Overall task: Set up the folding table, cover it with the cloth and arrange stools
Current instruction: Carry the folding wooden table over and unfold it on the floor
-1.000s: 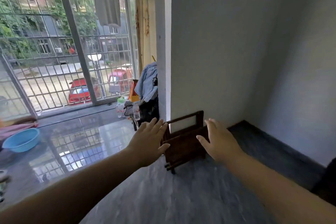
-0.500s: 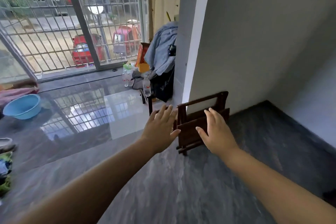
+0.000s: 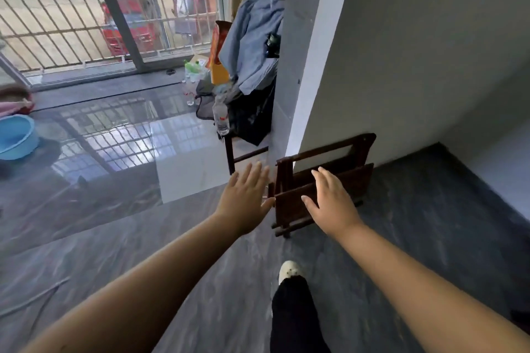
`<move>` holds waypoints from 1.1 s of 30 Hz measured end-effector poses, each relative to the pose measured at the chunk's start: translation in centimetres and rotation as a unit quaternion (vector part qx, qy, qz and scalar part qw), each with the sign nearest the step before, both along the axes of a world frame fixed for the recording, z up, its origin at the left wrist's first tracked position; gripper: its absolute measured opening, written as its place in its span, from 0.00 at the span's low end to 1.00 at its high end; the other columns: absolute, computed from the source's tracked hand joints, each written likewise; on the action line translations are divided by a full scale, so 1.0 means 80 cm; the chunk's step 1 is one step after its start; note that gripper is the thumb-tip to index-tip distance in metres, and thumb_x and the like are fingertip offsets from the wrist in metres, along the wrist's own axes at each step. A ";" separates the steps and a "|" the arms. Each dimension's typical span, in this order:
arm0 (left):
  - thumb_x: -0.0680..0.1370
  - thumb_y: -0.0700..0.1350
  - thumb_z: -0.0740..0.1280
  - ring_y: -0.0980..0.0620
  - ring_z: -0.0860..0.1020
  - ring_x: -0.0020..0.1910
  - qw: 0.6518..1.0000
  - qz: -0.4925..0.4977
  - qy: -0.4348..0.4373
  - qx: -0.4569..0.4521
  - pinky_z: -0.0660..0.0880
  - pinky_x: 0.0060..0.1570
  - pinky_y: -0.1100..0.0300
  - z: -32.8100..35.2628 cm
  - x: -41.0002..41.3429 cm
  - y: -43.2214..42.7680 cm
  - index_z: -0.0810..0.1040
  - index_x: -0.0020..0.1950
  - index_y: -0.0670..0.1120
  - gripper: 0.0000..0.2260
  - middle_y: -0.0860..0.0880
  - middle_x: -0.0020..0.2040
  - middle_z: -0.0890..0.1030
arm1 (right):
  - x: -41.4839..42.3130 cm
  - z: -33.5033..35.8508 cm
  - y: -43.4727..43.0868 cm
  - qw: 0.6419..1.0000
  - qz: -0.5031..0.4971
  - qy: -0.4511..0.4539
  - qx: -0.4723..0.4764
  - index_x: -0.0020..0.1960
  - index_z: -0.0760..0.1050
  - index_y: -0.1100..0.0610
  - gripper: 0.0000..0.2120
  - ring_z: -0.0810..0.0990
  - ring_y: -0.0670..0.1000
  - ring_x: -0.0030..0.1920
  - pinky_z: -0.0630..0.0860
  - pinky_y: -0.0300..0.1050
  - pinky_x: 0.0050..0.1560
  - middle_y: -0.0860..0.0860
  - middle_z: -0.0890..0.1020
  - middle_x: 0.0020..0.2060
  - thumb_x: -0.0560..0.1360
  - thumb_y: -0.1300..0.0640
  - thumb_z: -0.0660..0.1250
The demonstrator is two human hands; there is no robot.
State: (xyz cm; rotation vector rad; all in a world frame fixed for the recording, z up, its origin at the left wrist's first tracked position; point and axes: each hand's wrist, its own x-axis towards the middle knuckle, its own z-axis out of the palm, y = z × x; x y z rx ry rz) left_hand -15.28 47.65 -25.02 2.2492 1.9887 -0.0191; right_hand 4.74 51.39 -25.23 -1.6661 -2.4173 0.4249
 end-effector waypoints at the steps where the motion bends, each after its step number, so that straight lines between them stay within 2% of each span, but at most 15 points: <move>1: 0.80 0.59 0.49 0.47 0.41 0.75 1.000 0.011 -0.004 -0.009 0.42 0.72 0.49 -0.006 0.000 0.019 0.42 0.76 0.46 0.31 0.46 0.78 0.44 | 0.001 -0.008 0.025 1.000 0.008 -0.002 -0.006 0.74 0.56 0.62 0.29 0.54 0.56 0.75 0.52 0.46 0.72 0.59 0.58 0.74 0.79 0.49 0.60; 8: 0.81 0.58 0.48 0.49 0.39 0.75 0.996 0.068 -0.035 -0.054 0.41 0.72 0.51 -0.050 0.016 0.156 0.39 0.76 0.46 0.30 0.47 0.77 0.42 | 0.006 -0.064 0.197 0.997 0.044 -0.028 -0.062 0.73 0.58 0.64 0.29 0.57 0.58 0.74 0.53 0.46 0.72 0.61 0.60 0.73 0.78 0.51 0.62; 13: 0.81 0.57 0.49 0.49 0.40 0.75 0.990 0.102 -0.067 -0.074 0.41 0.72 0.53 -0.105 0.023 0.228 0.39 0.76 0.46 0.30 0.48 0.77 0.42 | -0.004 -0.111 0.277 0.989 0.061 -0.061 -0.124 0.74 0.56 0.62 0.29 0.56 0.56 0.74 0.54 0.46 0.72 0.59 0.59 0.74 0.79 0.50 0.60; 18: 0.81 0.55 0.50 0.49 0.41 0.75 0.977 0.131 -0.121 -0.119 0.40 0.72 0.53 -0.175 0.029 0.271 0.39 0.76 0.46 0.30 0.47 0.78 0.42 | -0.024 -0.164 0.322 0.981 0.064 -0.077 -0.164 0.74 0.57 0.61 0.28 0.56 0.55 0.74 0.56 0.46 0.71 0.58 0.59 0.74 0.79 0.50 0.60; 23: 0.81 0.54 0.51 0.48 0.42 0.76 0.968 0.140 -0.147 -0.147 0.45 0.74 0.50 -0.246 0.025 0.315 0.41 0.77 0.45 0.30 0.46 0.78 0.44 | -0.046 -0.224 0.354 0.976 0.077 -0.095 -0.181 0.74 0.57 0.60 0.28 0.56 0.54 0.74 0.59 0.47 0.71 0.57 0.59 0.74 0.79 0.51 0.61; 33: 0.80 0.51 0.56 0.47 0.45 0.76 0.957 0.114 -0.192 -0.184 0.46 0.72 0.53 -0.366 0.010 0.387 0.44 0.77 0.46 0.30 0.46 0.78 0.48 | -0.067 -0.336 0.396 0.974 0.089 -0.106 -0.181 0.75 0.56 0.58 0.28 0.55 0.53 0.74 0.56 0.46 0.72 0.55 0.59 0.74 0.78 0.54 0.61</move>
